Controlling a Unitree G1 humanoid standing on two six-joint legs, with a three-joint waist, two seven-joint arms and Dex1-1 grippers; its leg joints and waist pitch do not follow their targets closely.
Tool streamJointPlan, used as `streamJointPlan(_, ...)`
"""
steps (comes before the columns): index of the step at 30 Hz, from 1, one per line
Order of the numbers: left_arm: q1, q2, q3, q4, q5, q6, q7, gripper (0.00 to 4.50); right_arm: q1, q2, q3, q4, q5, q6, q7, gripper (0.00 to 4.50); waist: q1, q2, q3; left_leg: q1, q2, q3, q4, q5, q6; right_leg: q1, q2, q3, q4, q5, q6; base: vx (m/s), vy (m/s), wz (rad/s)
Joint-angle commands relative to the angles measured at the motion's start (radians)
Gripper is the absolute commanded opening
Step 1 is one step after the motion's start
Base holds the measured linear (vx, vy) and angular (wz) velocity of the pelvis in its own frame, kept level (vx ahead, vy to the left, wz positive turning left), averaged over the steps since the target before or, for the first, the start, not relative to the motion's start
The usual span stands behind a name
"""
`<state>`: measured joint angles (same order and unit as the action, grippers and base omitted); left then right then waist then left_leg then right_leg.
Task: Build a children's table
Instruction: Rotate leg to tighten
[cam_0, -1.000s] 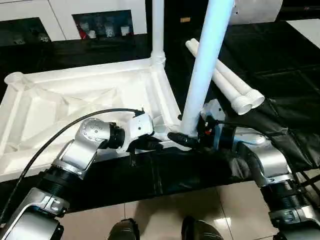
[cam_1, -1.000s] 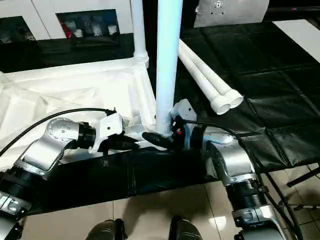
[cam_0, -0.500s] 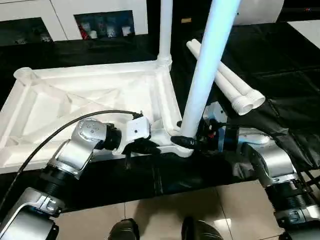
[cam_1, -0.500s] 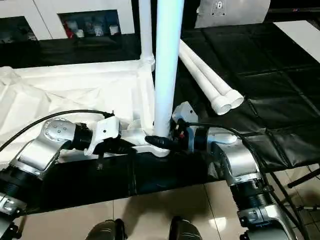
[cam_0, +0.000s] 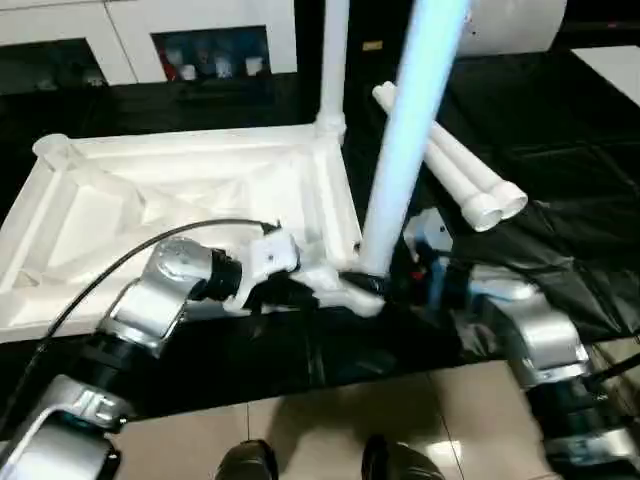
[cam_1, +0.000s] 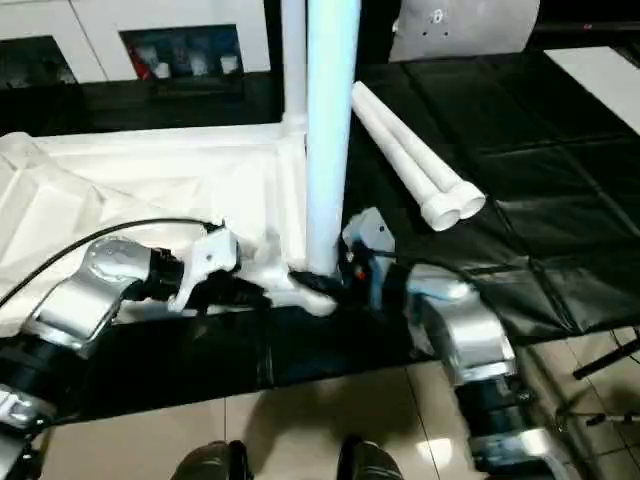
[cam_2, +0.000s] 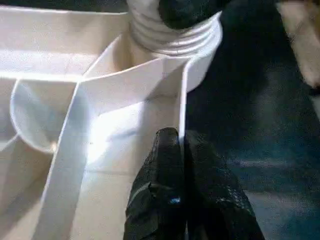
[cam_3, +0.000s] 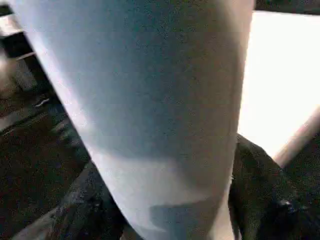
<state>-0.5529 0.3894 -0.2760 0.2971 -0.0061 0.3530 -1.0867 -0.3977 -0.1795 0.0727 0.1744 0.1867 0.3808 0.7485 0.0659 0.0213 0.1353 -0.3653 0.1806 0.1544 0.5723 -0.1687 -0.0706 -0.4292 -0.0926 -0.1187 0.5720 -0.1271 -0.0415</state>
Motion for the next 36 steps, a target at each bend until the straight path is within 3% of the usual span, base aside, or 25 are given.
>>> streamJointPlan(1,-0.042,-0.135,0.018,0.006,-0.018,0.107,0.196,0.00,-0.033,0.162,0.016,0.048,0.045,0.076,-0.169,2.38,-0.007,-0.006,-0.064,0.011,0.026,-0.010,-0.063,-0.287,0.020,0.058,-0.063,0.042,-0.105,-0.631,-0.063,0.000,0.000,0.00)
streamJointPlan(3,-0.057,-0.184,0.037,0.016,-0.024,0.149,0.260,0.00,-0.058,0.219,-0.013,0.086,0.047,0.077,-0.256,2.38,-0.021,-0.005,-0.064,0.002,0.025,-0.015,-0.066,-0.297,0.019,0.066,-0.062,0.034,-0.110,-0.641,-0.037,0.000,0.000,0.00)
streamJointPlan(5,-0.078,-0.236,0.053,0.040,-0.009,0.165,0.349,0.00,-0.085,0.261,-0.015,0.125,0.027,0.063,-0.323,2.38,-0.035,-0.003,-0.065,-0.004,0.028,-0.019,-0.070,-0.309,0.029,0.070,-0.059,0.030,-0.112,-0.597,-0.032,0.000,0.000,0.00)
streamJointPlan(7,-0.095,-0.275,0.073,0.066,0.006,0.172,0.430,0.00,-0.105,0.286,-0.012,0.156,-0.002,0.050,-0.383,2.38,-0.043,-0.001,-0.058,0.018,0.020,-0.016,-0.065,-0.366,0.038,0.057,-0.061,0.023,-0.132,-0.653,-0.015,0.000,0.000,0.00)
streamJointPlan(8,-0.095,-0.275,0.073,0.066,0.006,0.172,0.430,0.00,-0.105,0.286,-0.012,0.156,-0.002,0.050,-0.383,2.38,-0.046,-0.002,-0.059,0.016,0.020,-0.017,-0.066,-0.365,0.040,0.061,-0.060,0.021,-0.133,-0.653,-0.013,0.000,0.000,0.00)
streamJointPlan(9,-0.126,-0.324,0.115,0.106,0.021,0.162,0.554,0.00,-0.130,0.327,-0.033,0.200,-0.032,0.038,-0.485,2.38,-0.047,0.002,-0.062,0.011,0.023,-0.018,-0.069,-0.351,0.042,0.066,-0.058,0.020,-0.131,-0.623,-0.010,0.000,0.000,0.00)
streamJointPlan(11,-0.154,-0.359,0.138,0.134,0.040,0.144,0.628,0.00,-0.148,0.360,-0.052,0.234,-0.058,0.022,-0.543,2.38,-0.048,0.001,-0.065,0.019,0.024,-0.017,-0.070,-0.350,0.043,0.060,-0.055,0.022,-0.132,-0.590,-0.021,0.000,0.000,0.00)
streamJointPlan(12,-0.158,-0.363,0.140,0.138,0.042,0.142,0.636,0.00,-0.151,0.365,-0.054,0.240,-0.061,0.018,-0.547,2.38,-0.050,-0.006,-0.065,0.015,0.024,-0.018,-0.072,-0.349,0.046,0.064,-0.056,0.021,-0.129,-0.578,-0.024,0.000,0.000,0.00)
streamJointPlan(13,-0.165,-0.371,0.141,0.142,0.047,0.141,0.650,0.00,-0.156,0.373,-0.058,0.251,-0.067,0.010,-0.555,2.73,-0.048,0.001,-0.068,0.011,0.030,-0.021,-0.078,-0.350,0.057,0.069,-0.057,0.025,-0.122,-0.529,-0.037,0.000,0.000,0.00)
streamJointPlan(14,-0.168,-0.369,0.131,0.135,0.050,0.143,0.636,0.00,-0.158,0.377,-0.063,0.257,-0.071,0.001,-0.564,2.94,-0.049,0.000,-0.068,0.007,0.029,-0.021,-0.079,-0.353,0.061,0.071,-0.057,0.026,-0.120,-0.513,-0.039,0.000,0.000,0.00)
streamJointPlan(15,-0.167,-0.361,0.116,0.125,0.054,0.139,0.617,0.00,-0.160,0.378,-0.066,0.264,-0.077,-0.010,-0.572,3.07,-0.062,-0.002,-0.066,-0.013,0.028,-0.028,-0.085,-0.351,0.061,0.083,-0.057,0.023,-0.109,-0.494,-0.041,-0.003,0.032,-0.18)
streamJointPlan(16,-0.159,-0.343,0.096,0.108,0.052,0.134,0.580,0.00,-0.161,0.373,-0.072,0.270,-0.083,-0.023,-0.583,2.99,-0.069,-0.001,-0.072,-0.023,0.028,-0.032,-0.083,-0.334,0.067,0.094,-0.062,0.023,-0.108,-0.484,-0.038,-0.003,0.032,-0.18)
streamJointPlan(18,-0.151,-0.331,0.087,0.100,0.047,0.126,0.553,0.00,-0.161,0.367,-0.076,0.271,-0.082,-0.031,-0.583,3.11,-0.068,-0.002,-0.082,-0.012,0.028,-0.024,-0.074,-0.282,0.079,0.084,-0.065,0.034,-0.104,-0.412,-0.065,0.000,0.000,0.00)
streamJointPlan(19,-0.140,-0.319,0.076,0.093,0.046,0.111,0.521,0.00,-0.162,0.362,-0.084,0.275,-0.083,-0.040,-0.584,3.36,-0.060,-0.002,-0.080,0.003,0.028,-0.010,-0.069,-0.232,0.105,0.064,-0.063,0.047,-0.100,-0.329,-0.136,0.000,0.000,0.00)
streamJointPlan(22,-0.110,-0.294,0.056,0.074,0.037,0.067,0.443,0.00,-0.163,0.343,-0.089,0.271,-0.105,-0.086,-0.574,3.64,-0.049,-0.002,-0.087,-0.009,0.025,-0.009,-0.064,-0.179,0.121,0.076,-0.063,0.048,-0.087,-0.313,-0.154,0.051,-0.043,0.07)
streamJointPlan(24,-0.099,-0.280,0.048,0.069,0.037,0.045,0.421,0.00,-0.158,0.336,-0.098,0.258,-0.105,-0.096,-0.571,3.80,-0.042,-0.003,-0.096,-0.015,0.024,-0.007,-0.056,-0.095,0.140,0.078,-0.059,0.051,-0.069,-0.199,-0.180,0.026,-0.025,0.00)
streamJointPlan(25,-0.087,-0.260,0.038,0.069,0.042,0.020,0.404,0.00,-0.143,0.322,-0.109,0.223,-0.105,-0.100,-0.567,3.90,-0.034,-0.004,-0.098,-0.020,0.024,-0.005,-0.051,-0.029,0.172,0.077,-0.057,0.051,-0.055,-0.103,-0.207,0.000,0.000,0.00)
streamJointPlan(27,-0.082,-0.245,0.037,0.077,0.046,0.003,0.399,0.00,-0.126,0.305,-0.110,0.190,-0.098,-0.098,-0.564,3.93,-0.027,-0.003,-0.097,-0.018,0.024,-0.003,-0.048,-0.009,0.194,0.075,-0.055,0.052,-0.051,-0.074,-0.217,0.000,0.000,0.00)
streamJointPlan(30,-0.072,-0.187,0.024,0.116,0.072,-0.111,0.369,0.00,-0.046,0.249,-0.113,0.052,-0.074,-0.072,-0.548,4.24,-0.015,-0.006,-0.096,-0.013,0.027,-0.003,-0.049,-0.027,0.192,0.073,-0.053,0.053,-0.052,-0.124,-0.194,0.000,0.000,0.00)
streamJointPlan(32,-0.088,-0.157,0.019,0.171,0.110,-0.195,0.383,0.00,0.014,0.219,-0.109,-0.038,-0.087,-0.060,-0.537,4.38,-0.007,-0.001,-0.093,-0.008,0.030,0.000,-0.052,-0.083,0.164,0.068,-0.054,0.053,-0.062,-0.220,-0.171,0.000,0.000,0.00)
streamJointPlan(33,-0.093,-0.152,0.023,0.186,0.113,-0.212,0.384,0.00,0.031,0.209,-0.106,-0.062,-0.099,-0.060,-0.540,4.44,-0.006,-0.001,-0.088,-0.009,0.028,0.000,-0.056,-0.125,0.138,0.068,-0.049,0.051,-0.073,-0.288,-0.130,0.000,0.000,0.00)
streamJointPlan(35,-0.104,-0.146,0.042,0.199,0.100,-0.222,0.375,0.00,0.067,0.183,-0.103,-0.107,-0.126,-0.065,-0.543,4.44,-0.008,-0.005,-0.086,-0.011,0.026,-0.002,-0.062,-0.175,0.099,0.068,-0.051,0.049,-0.081,-0.370,-0.093,0.000,0.000,0.00)
streamJointPlan(36,-0.104,-0.146,0.042,0.199,0.100,-0.222,0.375,0.44,0.067,0.183,-0.103,-0.107,-0.126,-0.065,-0.543,4.50,-0.007,-0.004,-0.086,-0.008,0.025,-0.002,-0.063,-0.194,0.082,0.066,-0.053,0.050,-0.087,-0.412,-0.074,0.000,0.000,0.00)
